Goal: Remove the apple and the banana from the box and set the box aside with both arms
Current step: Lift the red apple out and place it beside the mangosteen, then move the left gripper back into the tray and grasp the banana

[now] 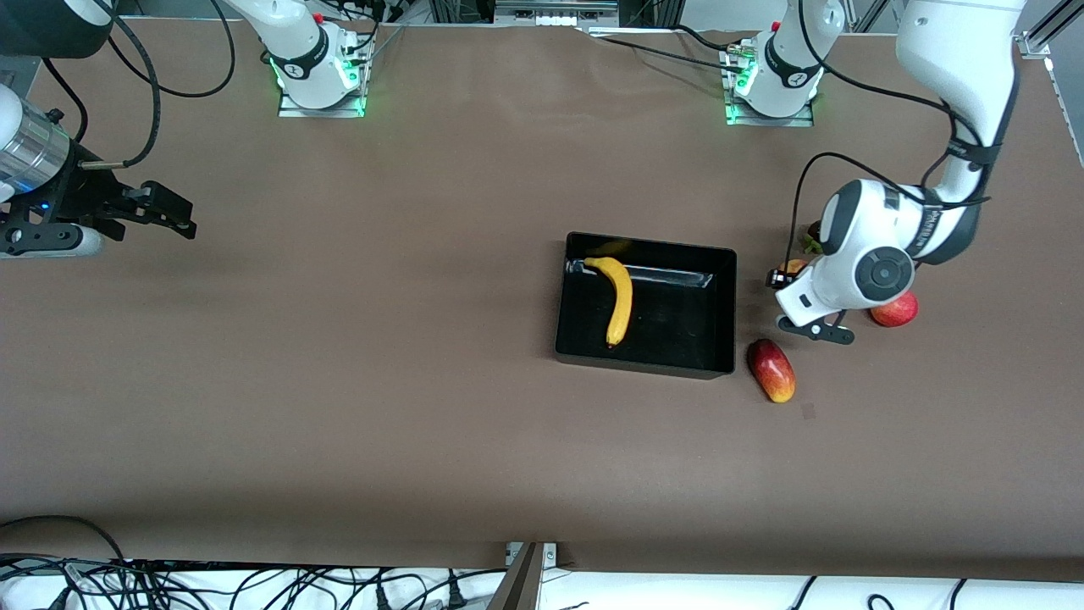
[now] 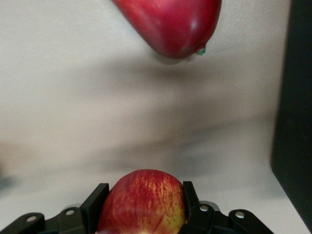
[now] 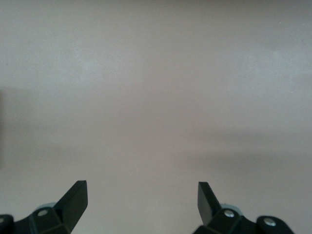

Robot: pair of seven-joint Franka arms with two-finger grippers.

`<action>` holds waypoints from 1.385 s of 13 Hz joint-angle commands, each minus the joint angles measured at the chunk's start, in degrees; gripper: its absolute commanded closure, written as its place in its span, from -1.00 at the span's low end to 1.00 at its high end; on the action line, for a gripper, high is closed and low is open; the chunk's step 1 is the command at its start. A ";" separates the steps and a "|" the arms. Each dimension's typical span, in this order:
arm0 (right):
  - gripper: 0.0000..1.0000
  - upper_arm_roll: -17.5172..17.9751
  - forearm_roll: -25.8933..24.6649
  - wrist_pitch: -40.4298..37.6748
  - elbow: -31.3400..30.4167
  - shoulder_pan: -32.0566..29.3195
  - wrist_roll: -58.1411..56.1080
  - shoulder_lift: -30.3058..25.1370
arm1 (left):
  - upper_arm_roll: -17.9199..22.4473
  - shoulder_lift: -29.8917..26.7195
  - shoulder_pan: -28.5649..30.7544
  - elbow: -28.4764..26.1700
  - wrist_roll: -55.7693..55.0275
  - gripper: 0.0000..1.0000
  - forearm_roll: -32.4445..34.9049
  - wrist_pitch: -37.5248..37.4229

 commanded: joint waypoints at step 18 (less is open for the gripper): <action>-1.00 0.42 0.11 -0.31 0.83 -0.50 0.52 0.23 | -10.51 5.10 -13.43 29.68 -18.75 -1.00 -1.68 -19.61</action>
